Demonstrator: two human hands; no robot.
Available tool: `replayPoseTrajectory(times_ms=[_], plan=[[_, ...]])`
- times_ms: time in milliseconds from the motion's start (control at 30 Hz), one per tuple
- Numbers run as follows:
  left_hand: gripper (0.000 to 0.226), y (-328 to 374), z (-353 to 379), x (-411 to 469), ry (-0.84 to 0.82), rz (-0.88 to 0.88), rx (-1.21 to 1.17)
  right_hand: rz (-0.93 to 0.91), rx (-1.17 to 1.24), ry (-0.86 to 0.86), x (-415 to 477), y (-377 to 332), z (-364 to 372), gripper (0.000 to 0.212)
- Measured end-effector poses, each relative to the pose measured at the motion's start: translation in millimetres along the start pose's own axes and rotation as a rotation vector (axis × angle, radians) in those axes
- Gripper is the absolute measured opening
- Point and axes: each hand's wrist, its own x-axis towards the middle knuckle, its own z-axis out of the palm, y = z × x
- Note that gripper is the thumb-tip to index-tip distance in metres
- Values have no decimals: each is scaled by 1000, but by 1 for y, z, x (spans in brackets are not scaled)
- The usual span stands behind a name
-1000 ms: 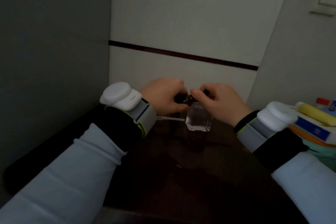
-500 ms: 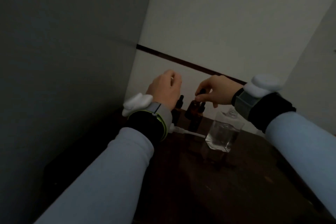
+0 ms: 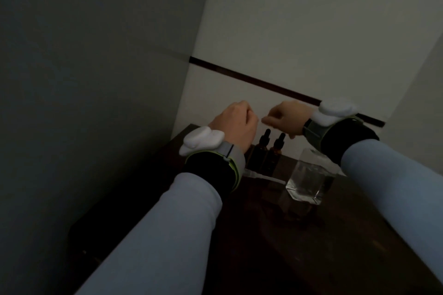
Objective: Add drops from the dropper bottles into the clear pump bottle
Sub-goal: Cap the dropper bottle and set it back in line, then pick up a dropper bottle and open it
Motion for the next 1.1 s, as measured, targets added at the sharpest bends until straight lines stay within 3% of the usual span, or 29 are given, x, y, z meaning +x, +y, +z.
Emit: replayPoseTrajectory(times_ms=[67,200,267,367,467,600,767,900,1100], plan=[[23,0,0,0,-12,2,1,61,4,13,0,7,0,33],[21,1,-2,-2,-19,14,5,139,-66,-233,-5,9,10,26],[20,1,-3,-2,-14,17,11,114,-65,-251,-4,10,13,25],[19,2,-3,-3,3,29,16,74,-100,-177,-8,14,6,27],[18,5,-3,-5,23,73,7,62,-121,27,-25,23,-18,32],[20,24,1,-13,61,232,-173,34,126,220,-64,36,-51,29],[57,59,13,-39,-190,264,-256,4,436,324,-113,44,-44,33],[31,64,25,-50,-325,178,-365,-36,560,393,-138,53,-15,32],[19,66,30,-58,-617,91,-524,-126,736,404,-148,70,23,42]])
